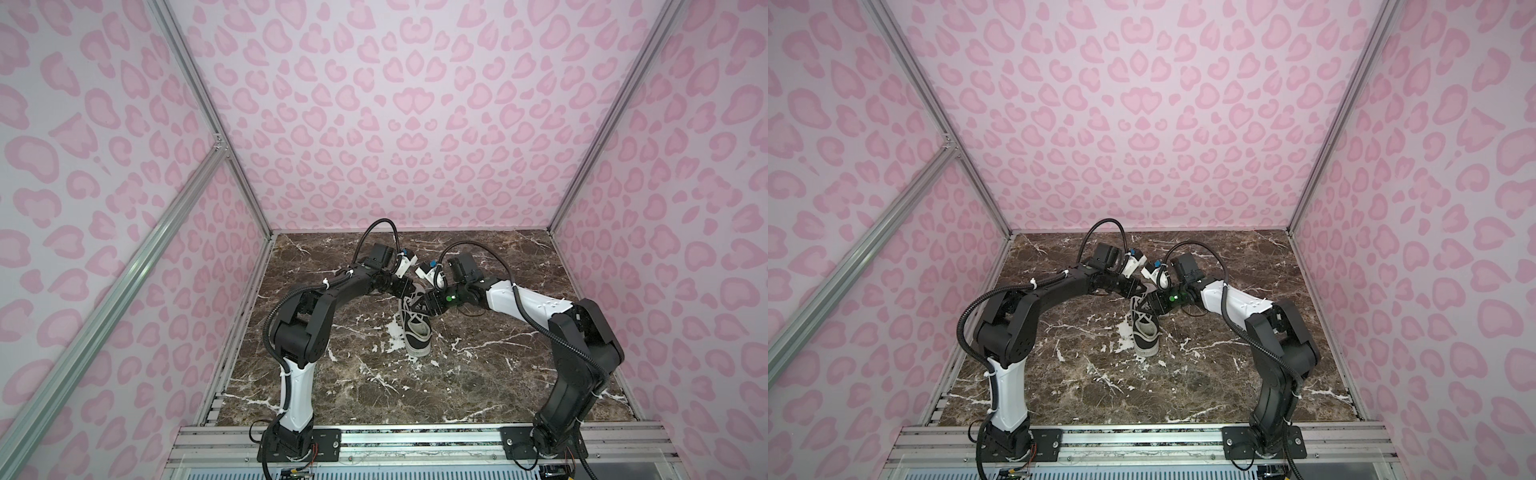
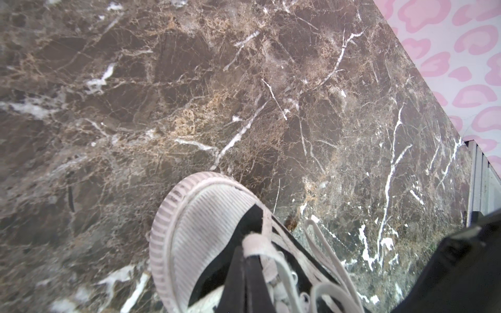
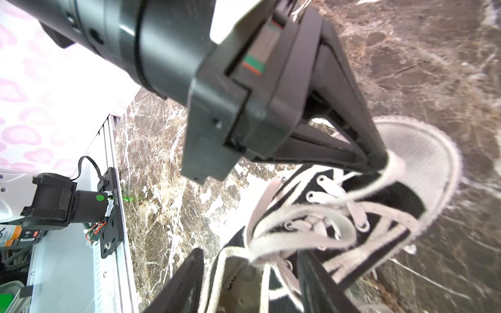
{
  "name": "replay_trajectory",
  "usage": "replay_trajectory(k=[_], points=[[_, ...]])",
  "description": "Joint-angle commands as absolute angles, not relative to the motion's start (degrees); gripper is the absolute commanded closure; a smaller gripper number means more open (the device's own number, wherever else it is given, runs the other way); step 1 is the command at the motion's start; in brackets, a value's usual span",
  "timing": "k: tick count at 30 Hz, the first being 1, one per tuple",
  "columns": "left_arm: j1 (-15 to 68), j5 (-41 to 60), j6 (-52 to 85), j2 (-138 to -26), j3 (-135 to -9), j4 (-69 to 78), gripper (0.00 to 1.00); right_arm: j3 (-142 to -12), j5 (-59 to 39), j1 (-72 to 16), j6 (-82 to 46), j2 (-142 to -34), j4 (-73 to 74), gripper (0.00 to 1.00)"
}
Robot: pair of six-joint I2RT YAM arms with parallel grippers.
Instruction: Tie the shoes
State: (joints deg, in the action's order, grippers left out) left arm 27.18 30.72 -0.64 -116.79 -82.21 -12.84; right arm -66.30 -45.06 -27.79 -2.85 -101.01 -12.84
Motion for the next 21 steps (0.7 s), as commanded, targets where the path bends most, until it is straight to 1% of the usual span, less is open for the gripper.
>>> replay_trajectory(k=[1, 4, 11, 14, 21], points=[[27.33, 30.6, -2.59, -116.43, -83.38, -14.26, 0.95, -64.19, -45.48, -27.0, -4.21, -99.17, -9.3, 0.42], [27.42, 30.83, -3.16, -116.63, -83.66, -14.69, 0.95, -63.12, -46.68, -26.45, -5.31, -98.55, -7.35, 0.42], [27.33, 30.37, -3.77, -116.37, -83.87, -15.81, 0.95, -64.34, -50.21, -27.53, -8.51, -102.47, -3.98, 0.42], [27.2, 30.55, -3.53, -116.35, -83.76, -15.8, 0.95, -66.38, -51.12, -28.76, -8.22, -103.88, -5.04, 0.42], [26.57, 31.88, -2.99, -116.8, -84.34, -15.88, 0.95, -65.56, -52.9, -31.09, -8.83, -103.03, -2.97, 0.43]])
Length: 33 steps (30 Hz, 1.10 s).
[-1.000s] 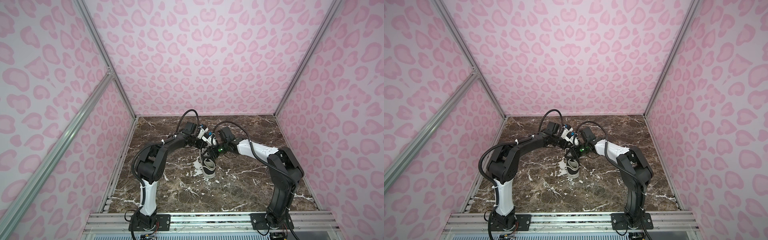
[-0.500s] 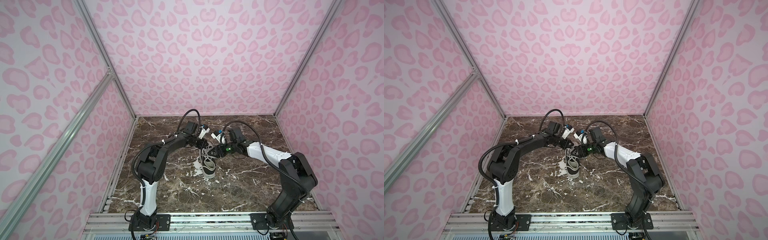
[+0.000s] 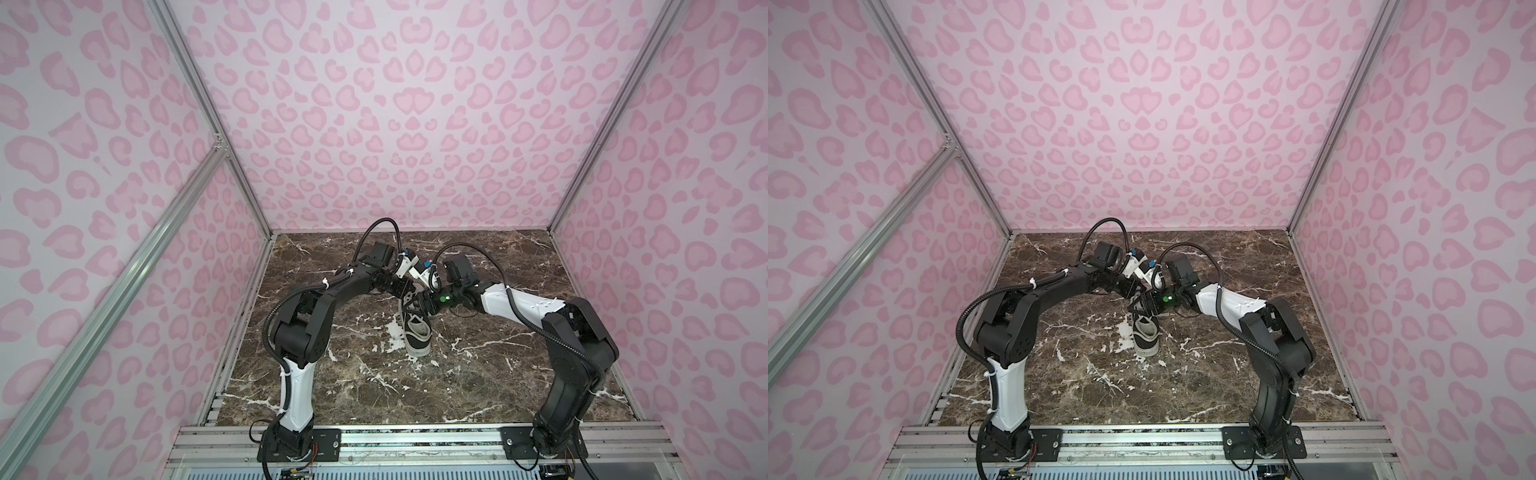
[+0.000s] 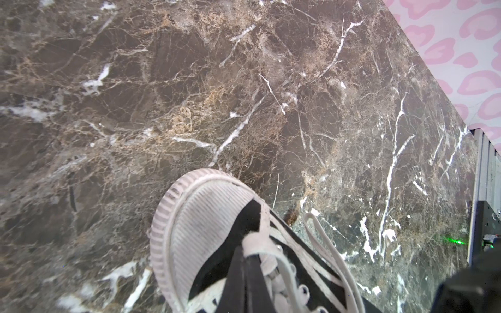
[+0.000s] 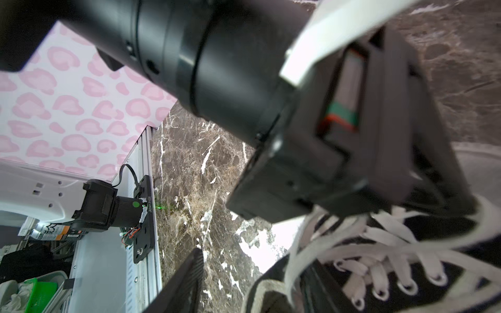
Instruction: Tie the shoes
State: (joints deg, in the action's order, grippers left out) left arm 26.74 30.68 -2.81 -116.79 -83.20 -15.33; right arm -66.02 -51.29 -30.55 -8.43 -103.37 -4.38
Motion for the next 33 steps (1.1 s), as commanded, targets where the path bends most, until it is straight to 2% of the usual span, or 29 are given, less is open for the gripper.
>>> replay_trajectory(k=[1, 12, 23, 28, 33], points=[[26.55, 32.0, -3.07, -117.02, -84.61, -16.2, 0.95, -65.53, -53.14, -31.5, -8.5, -103.03, -3.56, 0.43], [26.84, 33.47, -3.07, -117.77, -85.99, -16.37, 0.95, -68.77, -49.29, -34.02, -2.33, -101.58, -14.76, 0.44], [30.59, 32.93, -5.32, -121.59, -92.74, -21.36, 0.95, -52.86, -47.2, -20.7, -9.96, -84.97, -5.61, 0.43], [33.11, 32.67, -5.54, -123.0, -94.63, -22.41, 0.95, -48.92, -48.34, -14.04, -9.94, -81.74, -6.38, 0.44], [35.36, 32.7, -5.72, -124.05, -95.45, -22.98, 0.95, -47.59, -48.6, -11.11, -9.66, -80.4, -6.86, 0.44]])
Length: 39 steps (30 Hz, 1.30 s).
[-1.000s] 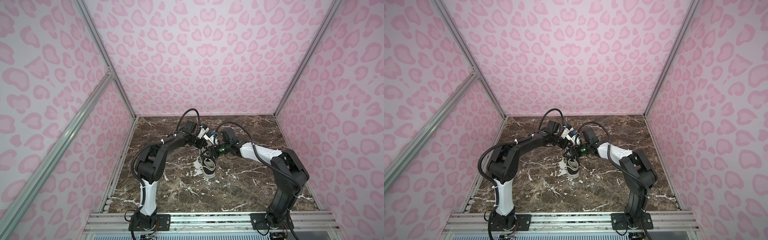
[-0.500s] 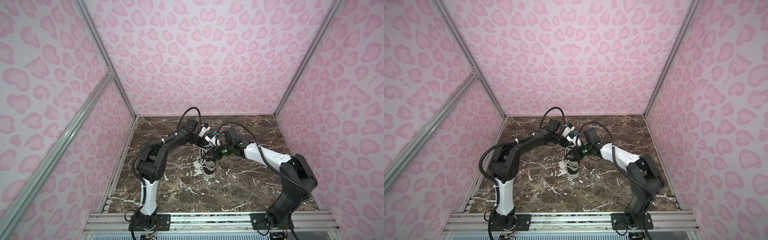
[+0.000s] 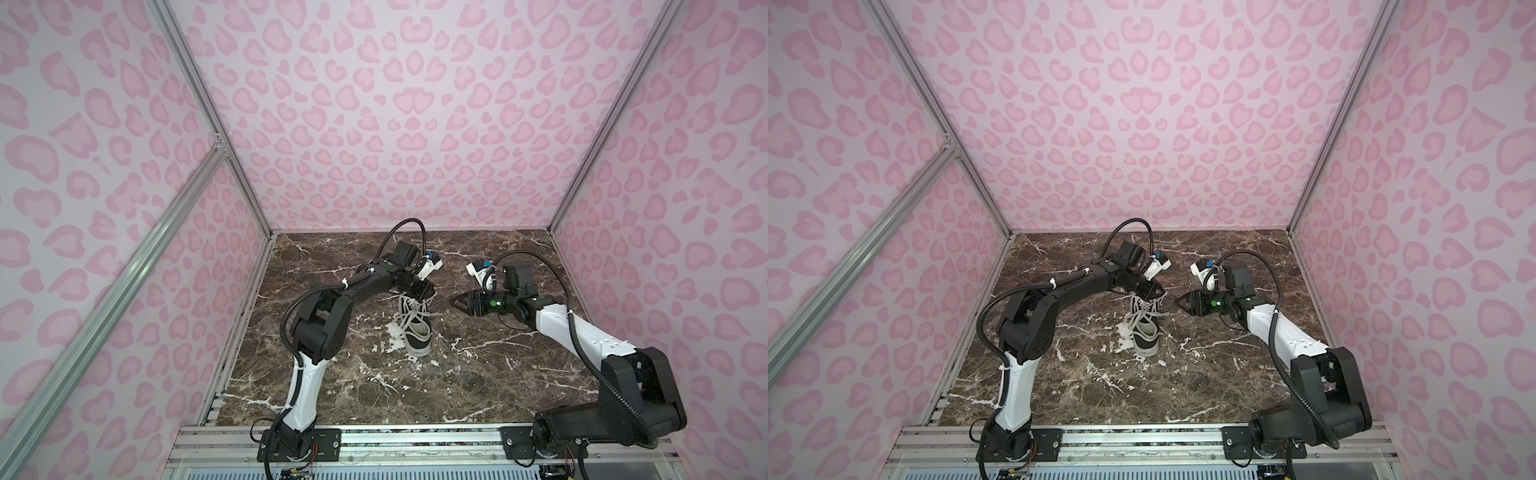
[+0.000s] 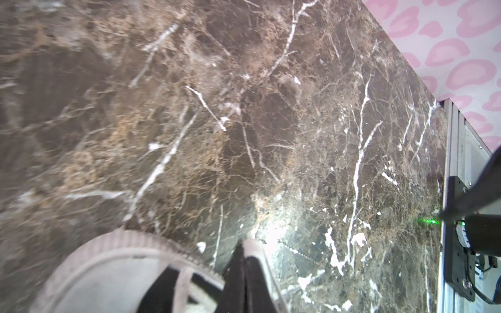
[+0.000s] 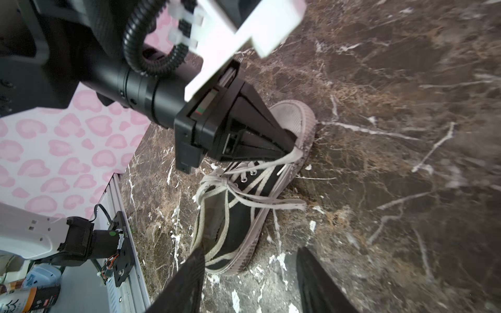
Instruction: Tie the shoes
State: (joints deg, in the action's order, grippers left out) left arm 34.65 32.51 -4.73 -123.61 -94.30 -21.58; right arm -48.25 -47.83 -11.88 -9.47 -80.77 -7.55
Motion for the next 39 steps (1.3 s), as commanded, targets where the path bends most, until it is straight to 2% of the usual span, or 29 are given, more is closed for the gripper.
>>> replay_trajectory(k=[1, 22, 26, 27, 28, 30, 37, 39], points=[[35.66, 32.82, -5.71, -124.25, -95.53, -23.1, 0.95, -47.51, -48.65, -10.84, -9.74, -80.31, -6.87, 0.44], [40.58, 33.67, -4.82, -127.99, -99.35, -23.97, 0.95, -46.51, -48.19, -10.28, -9.6, -80.42, -7.6, 0.45], [40.76, 33.23, -4.96, -128.88, -99.44, -25.11, 0.92, -46.59, -48.16, -10.19, -9.32, -80.5, -8.05, 0.45], [40.78, 32.81, -5.19, -128.81, -99.34, -25.47, 0.88, -46.67, -47.99, -10.21, -9.24, -80.51, -8.31, 0.45], [40.82, 32.19, -5.67, -128.71, -99.38, -25.8, 0.74, -46.72, -47.91, -10.2, -9.06, -80.48, -8.45, 0.45], [40.95, 30.99, -6.52, -128.0, -99.41, -26.65, 0.58, -46.81, -47.69, -10.22, -9.05, -80.5, -8.65, 0.44], [40.9, 24.77, -8.24, -122.37, -100.09, -28.15, 0.38, -47.01, -46.23, -10.2, -9.47, -80.63, -8.79, 0.43], [40.5, 23.2, -8.0, -120.73, -99.95, -28.74, 0.34, -47.32, -45.49, -10.35, -9.74, -80.88, -9.07, 0.43]])
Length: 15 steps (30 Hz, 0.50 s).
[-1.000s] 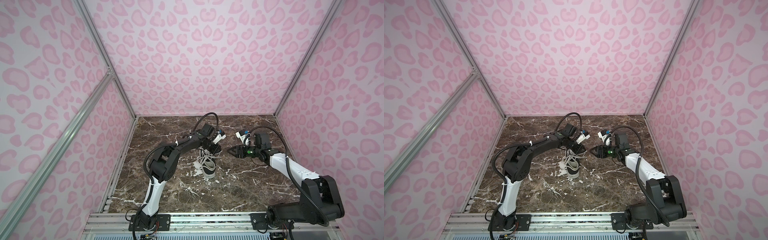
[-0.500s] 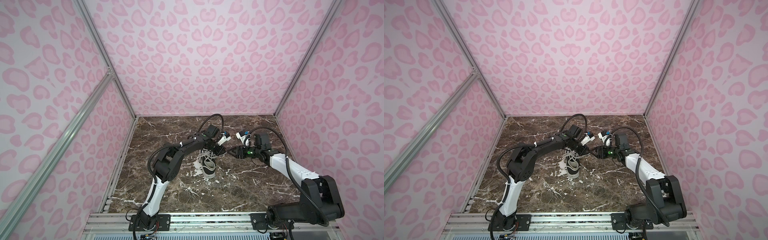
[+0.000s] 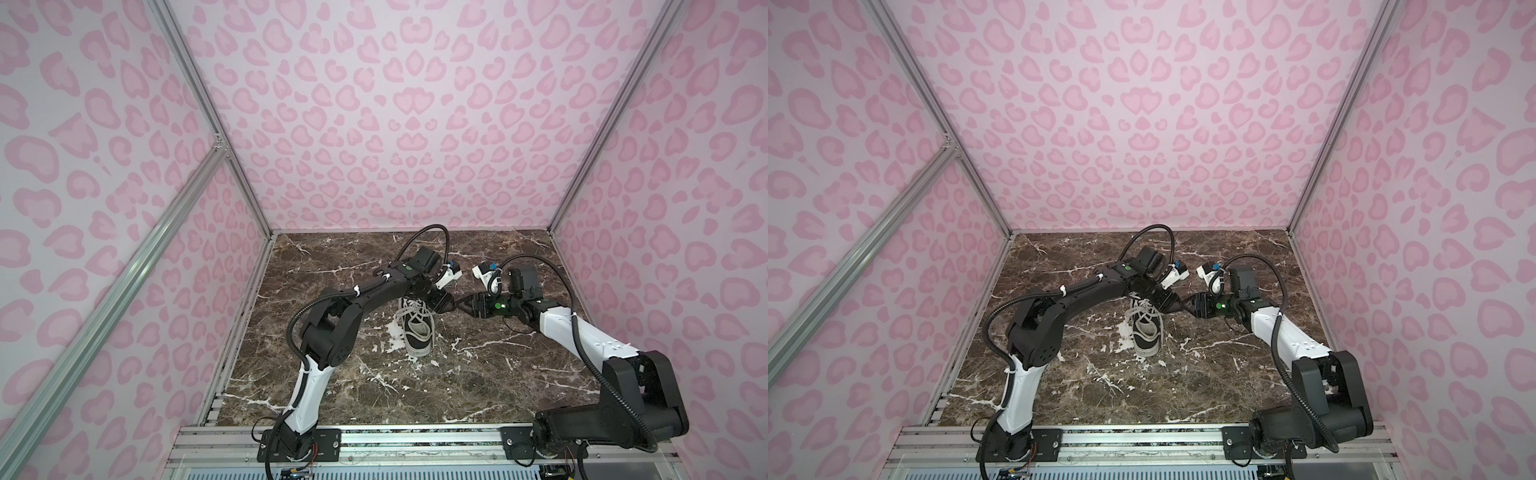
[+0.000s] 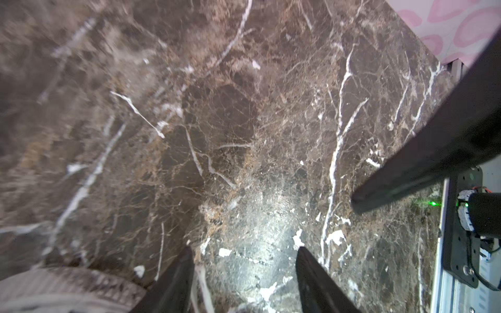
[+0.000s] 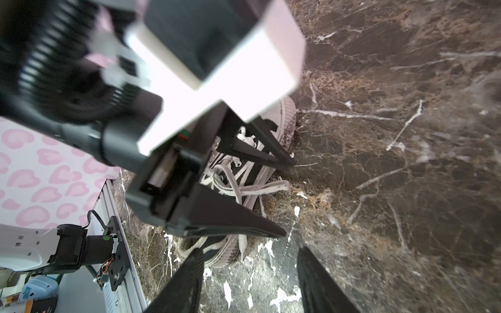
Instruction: Tie the shoes
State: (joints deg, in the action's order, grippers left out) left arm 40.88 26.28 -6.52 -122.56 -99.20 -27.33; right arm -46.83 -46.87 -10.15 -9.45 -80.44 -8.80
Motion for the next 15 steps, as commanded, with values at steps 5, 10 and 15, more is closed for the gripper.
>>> replay_trajectory(k=[5, 10, 15], points=[[37.82, 22.6, -6.57, -115.6, -95.64, -28.93, 0.35, -49.83, -40.88, -14.82, -9.0, -82.5, -12.11, 0.43], [34.44, 21.95, -5.86, -107.2, -83.43, -26.85, 0.37, -52.03, -34.91, -19.68, -12.28, -85.51, -13.32, 0.43], [30.88, 25.29, -3.06, -100.44, -71.45, -23.13, 0.39, -52.05, -33.93, -22.87, -15.31, -89.29, -12.86, 0.46]])
